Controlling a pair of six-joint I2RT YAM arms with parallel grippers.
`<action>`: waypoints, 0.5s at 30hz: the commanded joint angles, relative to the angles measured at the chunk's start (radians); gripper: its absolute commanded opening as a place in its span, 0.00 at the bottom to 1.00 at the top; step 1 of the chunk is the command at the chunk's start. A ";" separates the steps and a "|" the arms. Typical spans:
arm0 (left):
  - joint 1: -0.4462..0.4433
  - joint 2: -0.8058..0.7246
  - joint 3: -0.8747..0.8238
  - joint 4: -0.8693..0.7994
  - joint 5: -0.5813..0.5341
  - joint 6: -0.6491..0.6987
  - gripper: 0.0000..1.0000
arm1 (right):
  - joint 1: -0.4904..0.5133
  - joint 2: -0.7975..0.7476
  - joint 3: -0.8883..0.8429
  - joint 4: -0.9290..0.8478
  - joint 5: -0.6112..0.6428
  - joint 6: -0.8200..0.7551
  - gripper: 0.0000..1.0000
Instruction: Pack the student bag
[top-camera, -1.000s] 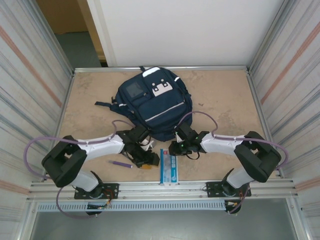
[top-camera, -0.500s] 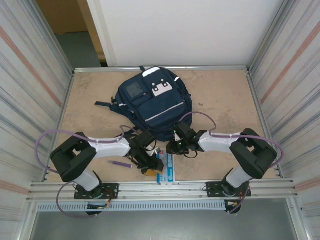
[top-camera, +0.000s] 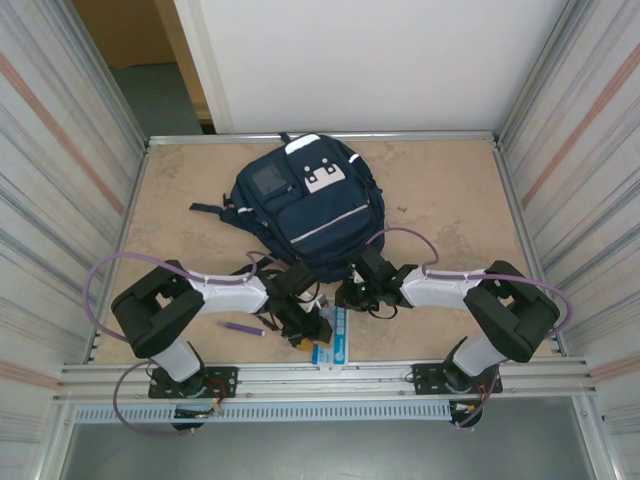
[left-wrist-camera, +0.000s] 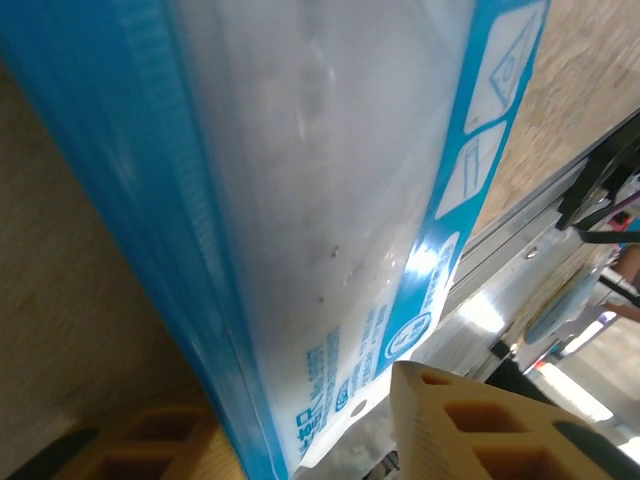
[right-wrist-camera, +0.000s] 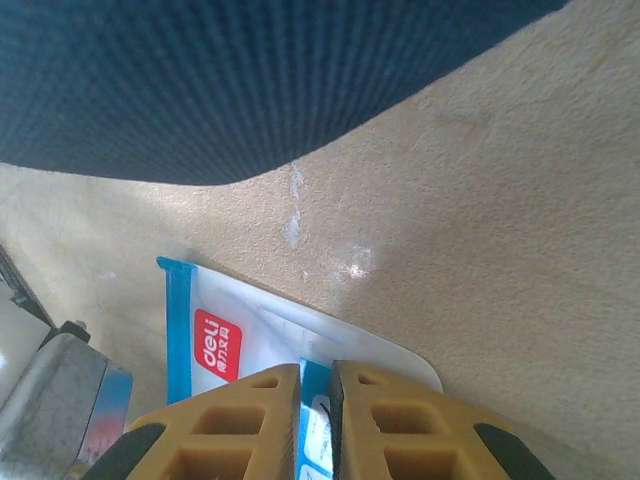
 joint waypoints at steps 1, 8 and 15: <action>-0.007 -0.020 -0.023 0.079 -0.009 -0.019 0.33 | 0.017 0.023 -0.036 -0.043 0.023 0.043 0.15; 0.034 -0.157 -0.034 0.021 -0.050 0.028 0.05 | 0.048 -0.113 -0.025 -0.094 0.110 -0.015 0.27; 0.138 -0.353 0.128 -0.205 -0.112 0.274 0.00 | 0.027 -0.495 0.102 -0.352 0.438 -0.239 0.51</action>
